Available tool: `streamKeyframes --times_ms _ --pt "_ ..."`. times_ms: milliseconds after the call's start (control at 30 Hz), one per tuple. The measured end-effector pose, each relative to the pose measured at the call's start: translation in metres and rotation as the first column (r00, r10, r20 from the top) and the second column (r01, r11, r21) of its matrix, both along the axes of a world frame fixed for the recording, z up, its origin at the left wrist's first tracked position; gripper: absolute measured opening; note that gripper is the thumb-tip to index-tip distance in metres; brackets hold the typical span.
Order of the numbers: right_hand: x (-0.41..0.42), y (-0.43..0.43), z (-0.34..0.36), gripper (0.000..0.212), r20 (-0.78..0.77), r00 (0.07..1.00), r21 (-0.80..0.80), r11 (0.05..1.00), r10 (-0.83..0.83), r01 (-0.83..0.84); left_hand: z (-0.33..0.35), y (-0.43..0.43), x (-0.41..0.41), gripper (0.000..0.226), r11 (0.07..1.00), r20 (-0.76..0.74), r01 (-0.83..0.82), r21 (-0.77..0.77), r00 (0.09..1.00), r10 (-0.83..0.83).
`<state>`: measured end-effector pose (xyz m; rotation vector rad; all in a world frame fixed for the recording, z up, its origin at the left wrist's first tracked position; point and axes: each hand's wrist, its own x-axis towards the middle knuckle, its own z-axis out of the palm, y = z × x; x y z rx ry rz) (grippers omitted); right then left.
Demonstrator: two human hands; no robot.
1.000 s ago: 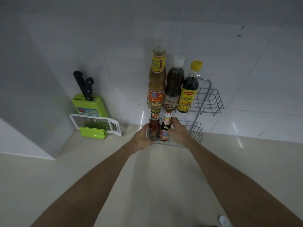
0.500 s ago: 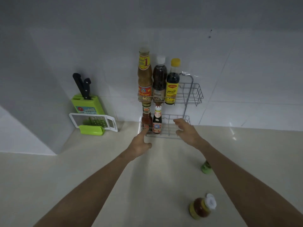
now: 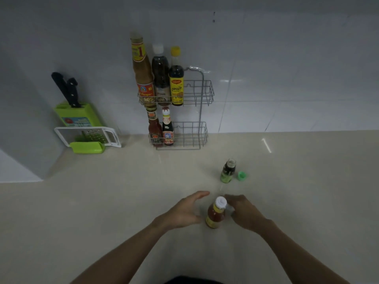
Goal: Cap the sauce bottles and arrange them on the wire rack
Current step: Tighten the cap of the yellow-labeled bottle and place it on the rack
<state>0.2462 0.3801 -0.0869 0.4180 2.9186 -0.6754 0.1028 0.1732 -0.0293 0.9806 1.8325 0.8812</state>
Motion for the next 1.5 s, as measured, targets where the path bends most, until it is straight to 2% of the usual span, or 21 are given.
streamKeyframes --times_ms 67,133,267,333,400,433,500,533,600,800,1100,1233,1367,1500 --pt "0.01 0.006 -0.036 0.056 0.05 0.997 0.101 0.992 0.066 -0.07 -0.001 0.005 0.014 0.079 0.998 -0.007 0.04 0.048 0.999 -0.04" --pt "0.018 0.005 -0.05 0.049 0.023 0.997 0.185 0.98 0.072 -0.075 -0.004 0.013 0.025 0.072 0.997 -0.038 0.042 0.065 0.998 -0.04" --pt "0.011 -0.001 -0.029 0.031 -0.055 0.998 0.199 0.98 0.03 -0.018 -0.006 0.026 0.04 0.044 0.995 -0.07 -0.045 0.088 0.996 0.051" --pt "-0.001 -0.003 -0.006 0.02 -0.164 0.972 0.007 0.985 -0.171 0.174 -0.008 0.029 0.042 0.04 0.993 -0.068 -0.057 0.104 0.996 0.064" --pt "-0.017 -0.005 0.028 0.015 -0.248 0.851 -0.331 0.866 -0.464 0.376 -0.009 0.032 0.043 0.034 0.989 -0.045 -0.086 0.124 0.995 0.092" --pt "-0.025 -0.008 0.048 0.018 -0.241 0.791 -0.493 0.773 -0.562 0.398 -0.009 0.033 0.042 0.031 0.985 -0.034 -0.107 0.135 0.993 0.112" --pt "-0.035 -0.011 0.086 0.022 -0.213 0.765 -0.739 0.612 -0.609 0.282 -0.008 0.037 0.039 0.03 0.978 -0.022 -0.16 0.135 0.986 0.165" --pt "-0.038 -0.012 0.101 0.023 -0.216 0.78 -0.802 0.562 -0.588 0.201 -0.006 0.039 0.037 0.03 0.971 -0.011 -0.195 0.136 0.98 0.198" --pt "-0.039 -0.015 0.124 0.022 -0.227 0.817 -0.845 0.524 -0.53 0.105 -0.002 0.042 0.032 0.029 0.954 0.004 -0.262 0.147 0.965 0.264" --pt "-0.046 -0.013 0.146 0.017 -0.253 0.853 -0.844 0.535 -0.456 0.036 0.019 0.047 0.016 0.02 0.949 0.019 -0.29 0.126 0.957 0.29" --pt "-0.065 -0.011 0.161 0.02 -0.269 0.914 -0.75 0.662 -0.303 -0.001 0.045 0.053 0.006 0.017 0.909 0.122 -0.406 0.089 0.911 0.395" --pt "-0.074 -0.01 0.171 0.023 -0.256 0.947 -0.748 0.661 -0.192 -0.068 0.055 0.051 -0.001 0.015 0.921 0.144 -0.385 0.065 0.917 0.373" --pt "-0.081 -0.008 0.177 0.024 -0.305 0.949 -0.642 0.753 -0.081 -0.142 0.061 0.047 -0.006 0.015 0.934 0.16 -0.352 0.053 0.927 0.34" --pt "-0.083 -0.006 0.178 0.025 -0.358 0.934 -0.544 0.815 -0.013 -0.197 0.071 0.042 -0.013 0.024 0.97 0.229 -0.241 0.031 0.946 0.228"
